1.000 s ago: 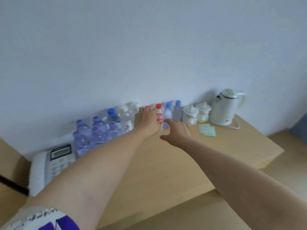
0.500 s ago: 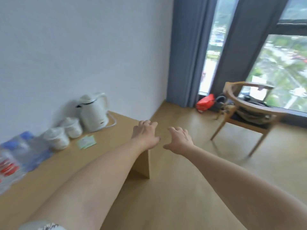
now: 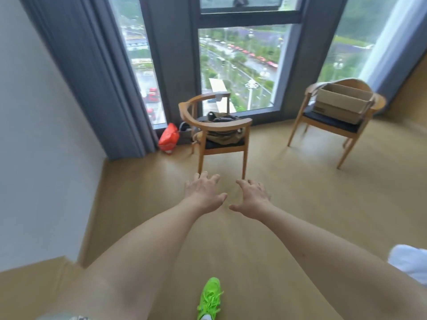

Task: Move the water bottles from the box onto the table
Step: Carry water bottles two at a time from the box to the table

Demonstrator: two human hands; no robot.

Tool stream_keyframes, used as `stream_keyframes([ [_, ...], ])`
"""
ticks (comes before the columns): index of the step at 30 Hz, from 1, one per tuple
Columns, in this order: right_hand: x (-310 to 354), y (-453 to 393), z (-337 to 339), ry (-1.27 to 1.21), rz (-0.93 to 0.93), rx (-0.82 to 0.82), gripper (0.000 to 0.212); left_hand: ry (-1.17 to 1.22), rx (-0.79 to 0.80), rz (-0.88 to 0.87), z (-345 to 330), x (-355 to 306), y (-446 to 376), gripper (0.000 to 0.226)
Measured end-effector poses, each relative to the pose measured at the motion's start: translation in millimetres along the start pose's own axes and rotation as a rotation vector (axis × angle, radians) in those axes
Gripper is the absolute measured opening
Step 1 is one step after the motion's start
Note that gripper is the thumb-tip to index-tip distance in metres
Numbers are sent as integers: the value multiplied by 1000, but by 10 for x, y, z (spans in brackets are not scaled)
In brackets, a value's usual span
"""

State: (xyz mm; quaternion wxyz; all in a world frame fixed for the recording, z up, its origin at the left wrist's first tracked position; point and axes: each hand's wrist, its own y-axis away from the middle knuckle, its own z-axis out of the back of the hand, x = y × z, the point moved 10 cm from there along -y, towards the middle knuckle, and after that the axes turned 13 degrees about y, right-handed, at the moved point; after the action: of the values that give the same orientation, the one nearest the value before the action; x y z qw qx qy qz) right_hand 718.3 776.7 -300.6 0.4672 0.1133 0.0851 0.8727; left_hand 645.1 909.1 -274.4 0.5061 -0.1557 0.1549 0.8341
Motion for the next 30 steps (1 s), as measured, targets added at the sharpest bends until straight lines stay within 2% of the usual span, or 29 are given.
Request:
stream_keyframes([
  [6, -520, -863, 302, -14, -207, 18, 91, -4, 101, -152, -86, -457, -1282, 72],
  [10, -805, -1305, 493, -55, -319, -3, 92, -23, 136, -184, -2, -563, -2046, 75],
  [16, -1324, -1762, 524, -110, -452, 17, 92, -86, 259, -257, -364, -906, -2761, 74],
  [22, -2046, -2408, 604, -135, -530, 13, 93, -134, 329, -354, -795, -1505, -3625, 77],
  [30, -3263, -3764, 1050, -192, -551, -15, 91, -188, 297, -441, -1174, -2559, -5244, 80],
])
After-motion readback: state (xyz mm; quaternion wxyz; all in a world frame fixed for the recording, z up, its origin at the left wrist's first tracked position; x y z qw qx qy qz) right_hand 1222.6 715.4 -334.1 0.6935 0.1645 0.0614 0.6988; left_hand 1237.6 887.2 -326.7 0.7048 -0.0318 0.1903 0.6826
